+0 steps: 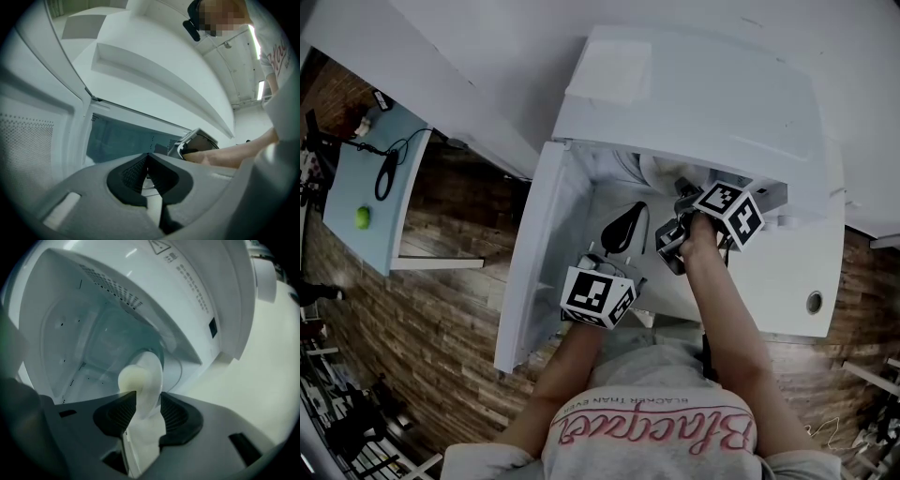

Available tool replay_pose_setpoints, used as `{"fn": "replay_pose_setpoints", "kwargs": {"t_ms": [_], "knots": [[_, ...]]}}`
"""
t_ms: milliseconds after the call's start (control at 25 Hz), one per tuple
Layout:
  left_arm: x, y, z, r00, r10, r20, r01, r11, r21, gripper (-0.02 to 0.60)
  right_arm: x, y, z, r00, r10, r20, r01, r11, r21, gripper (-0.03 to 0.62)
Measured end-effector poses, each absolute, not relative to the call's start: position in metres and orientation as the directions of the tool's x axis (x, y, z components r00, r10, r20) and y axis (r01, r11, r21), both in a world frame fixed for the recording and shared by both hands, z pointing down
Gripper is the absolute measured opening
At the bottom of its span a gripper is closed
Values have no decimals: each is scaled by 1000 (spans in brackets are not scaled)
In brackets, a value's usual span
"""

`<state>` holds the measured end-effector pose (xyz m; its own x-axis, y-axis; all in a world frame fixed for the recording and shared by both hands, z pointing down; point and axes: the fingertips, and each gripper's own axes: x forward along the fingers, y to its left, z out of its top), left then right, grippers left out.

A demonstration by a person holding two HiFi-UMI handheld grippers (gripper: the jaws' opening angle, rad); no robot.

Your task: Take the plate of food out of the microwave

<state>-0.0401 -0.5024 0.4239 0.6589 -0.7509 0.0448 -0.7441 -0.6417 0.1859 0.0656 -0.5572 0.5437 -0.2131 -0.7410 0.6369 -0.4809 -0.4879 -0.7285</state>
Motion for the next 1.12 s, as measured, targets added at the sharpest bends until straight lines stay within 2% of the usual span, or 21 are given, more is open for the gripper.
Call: {"fn": "replay_pose_setpoints", "kwargs": {"t_ms": [160,240,400,800,1120], "knots": [[-39,-502,425,659,-750,47,-744,-642,186,6,64,-558,550,-188,-698,691,-470,-554,-687,149],[-40,-501,426,660,-750,48,-743,-642,186,6,66,-557,554,-176,-668,723,-478,-584,-656,100],[-40,-499,427,662,-748,48,-741,-644,188,6,66,-555,555,-199,-658,726,-461,-591,-662,94],[-47,-496,429,660,-749,52,-743,-641,192,6,64,-549,549,-254,-745,617,-347,-525,-777,52],[-46,-489,433,674,-737,54,-730,-653,203,6,64,-539,542,-298,-845,444,-225,-390,-893,30]]}}
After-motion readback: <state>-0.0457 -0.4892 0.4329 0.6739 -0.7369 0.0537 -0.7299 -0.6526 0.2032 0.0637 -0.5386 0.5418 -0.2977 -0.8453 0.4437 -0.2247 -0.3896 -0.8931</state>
